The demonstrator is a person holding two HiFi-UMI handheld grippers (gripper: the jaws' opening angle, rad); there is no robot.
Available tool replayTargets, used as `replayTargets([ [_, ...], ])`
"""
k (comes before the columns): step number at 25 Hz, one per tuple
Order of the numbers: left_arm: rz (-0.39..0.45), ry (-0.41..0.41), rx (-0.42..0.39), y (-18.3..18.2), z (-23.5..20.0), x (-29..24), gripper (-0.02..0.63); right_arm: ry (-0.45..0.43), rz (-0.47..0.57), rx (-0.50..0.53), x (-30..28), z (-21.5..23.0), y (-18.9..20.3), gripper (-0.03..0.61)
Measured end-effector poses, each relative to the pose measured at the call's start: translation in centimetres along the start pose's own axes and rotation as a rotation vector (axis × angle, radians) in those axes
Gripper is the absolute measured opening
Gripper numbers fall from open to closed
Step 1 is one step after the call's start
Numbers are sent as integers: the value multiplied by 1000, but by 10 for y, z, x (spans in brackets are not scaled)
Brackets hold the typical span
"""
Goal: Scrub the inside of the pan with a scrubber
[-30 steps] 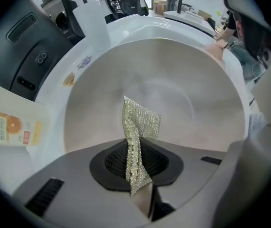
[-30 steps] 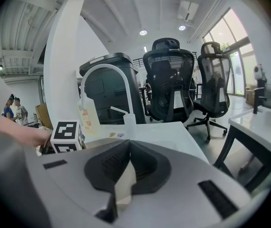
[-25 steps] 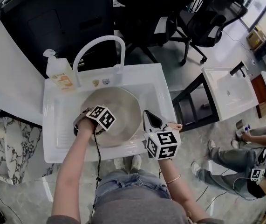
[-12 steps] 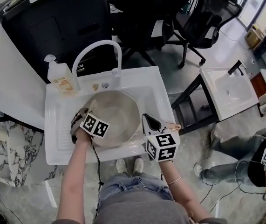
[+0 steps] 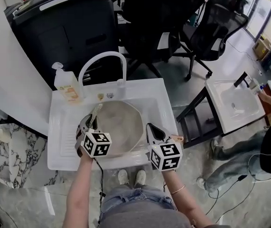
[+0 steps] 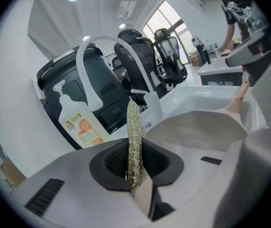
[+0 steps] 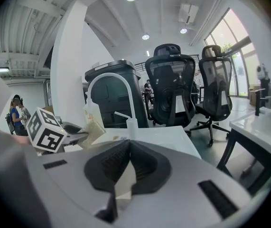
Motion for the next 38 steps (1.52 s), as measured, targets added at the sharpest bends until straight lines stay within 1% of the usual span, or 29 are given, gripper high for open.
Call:
replayTargets([
  [5, 119, 11, 155, -22, 2, 27, 63, -28, 30, 1, 2, 1, -11, 11],
  [11, 240, 54, 377, -45, 6, 60, 63, -62, 69, 13, 8, -2, -21, 11],
  [17, 292, 85, 492, -59, 20, 85, 64, -116, 112, 43, 19, -9, -31, 11],
  [19, 318, 80, 503, -64, 24, 93, 64, -137, 122, 49, 22, -12, -33, 11],
  [22, 348, 64, 488, -69, 32, 105, 64, -167, 121, 61, 26, -17, -32, 11],
  [24, 360, 59, 491, -71, 37, 111, 64, -187, 117, 69, 28, -20, -31, 9],
  [29, 375, 54, 528, -72, 45, 121, 64, -228, 101, 82, 31, -27, -25, 9],
  [38, 380, 39, 539, -72, 50, 129, 64, -254, 90, 98, 36, -33, -23, 9],
])
Point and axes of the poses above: the fingertips, and each gripper's own axes: x backward along the fingers, z to its right, y out of its underside, the point moved 3 cm from there along x, backward along the fingers, and after that the axes turned 12 degrees about -x, right-handed, at the moved point
